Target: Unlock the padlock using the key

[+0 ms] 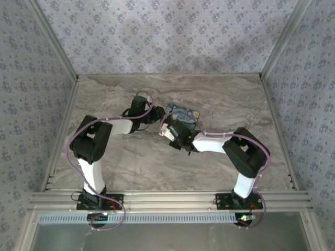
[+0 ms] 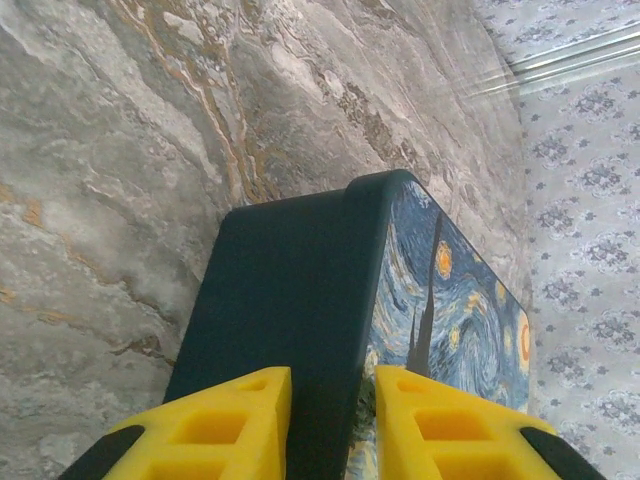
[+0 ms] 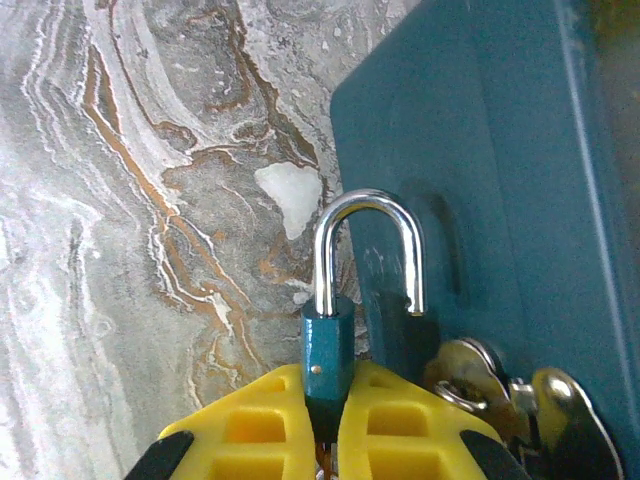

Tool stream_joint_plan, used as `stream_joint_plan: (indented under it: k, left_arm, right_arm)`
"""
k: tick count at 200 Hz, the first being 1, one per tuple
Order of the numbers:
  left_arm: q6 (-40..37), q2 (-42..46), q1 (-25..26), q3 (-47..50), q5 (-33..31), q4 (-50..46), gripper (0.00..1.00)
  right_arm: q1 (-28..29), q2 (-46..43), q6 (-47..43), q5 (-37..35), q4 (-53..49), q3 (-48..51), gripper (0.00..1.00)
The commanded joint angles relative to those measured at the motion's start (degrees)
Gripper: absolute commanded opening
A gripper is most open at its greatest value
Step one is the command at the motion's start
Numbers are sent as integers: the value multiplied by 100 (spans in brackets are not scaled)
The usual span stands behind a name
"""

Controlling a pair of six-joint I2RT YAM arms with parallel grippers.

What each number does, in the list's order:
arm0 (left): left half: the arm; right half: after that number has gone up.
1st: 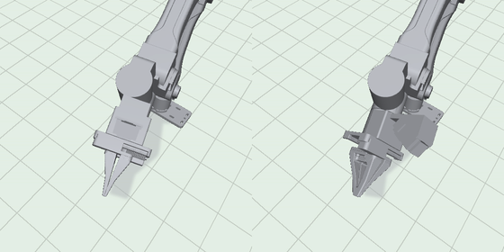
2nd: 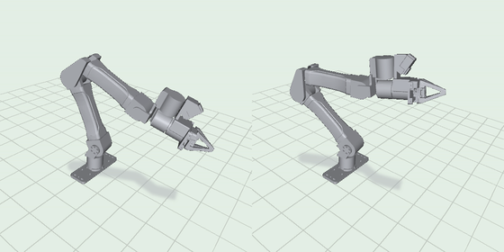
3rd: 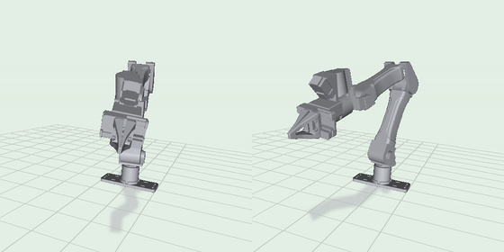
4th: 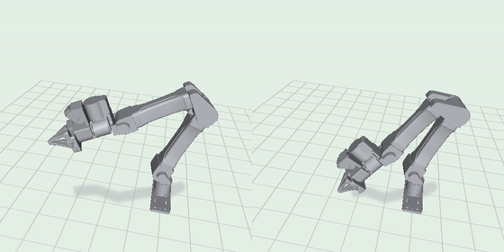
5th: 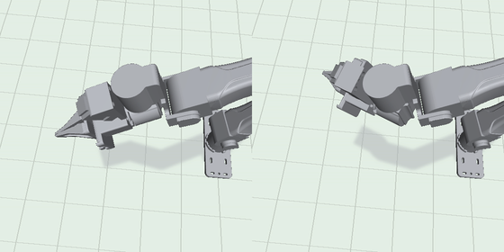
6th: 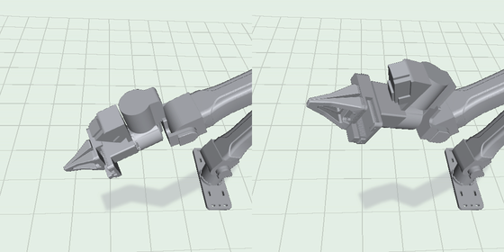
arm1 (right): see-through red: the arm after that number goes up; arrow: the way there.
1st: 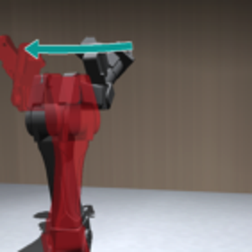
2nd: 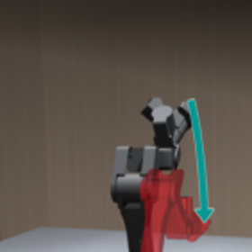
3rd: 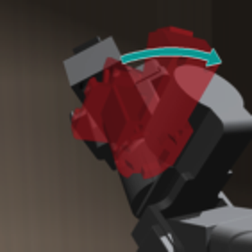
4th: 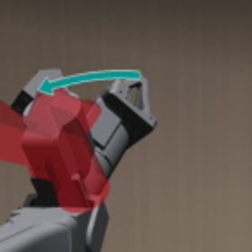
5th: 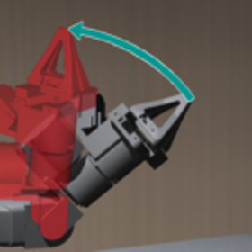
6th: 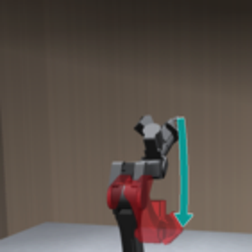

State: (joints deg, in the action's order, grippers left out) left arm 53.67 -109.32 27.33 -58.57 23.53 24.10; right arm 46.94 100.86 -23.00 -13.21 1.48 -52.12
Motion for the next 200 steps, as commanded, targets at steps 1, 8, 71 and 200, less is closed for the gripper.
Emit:
stream_joint_plan:
  k: [1, 8, 71, 200]
  left_arm:
    - [89, -84, 70, 151, 98, -33, 26]
    - [99, -96, 70, 160, 96, -35, 26]
    - [109, 255, -56, 386, -133, -18, 32]
    - [-627, 2436, -167, 1324, -980, -1243, 47]
  right_arm:
    - [68, 22, -46, 198, -42, -165, 0]
    - [77, 15, -24, 276, -19, -175, 0]
    - [325, -550, 260, 305, -98, 93, 0]
    - [-853, -3916, 3112, 269, -1337, 1544, 0]
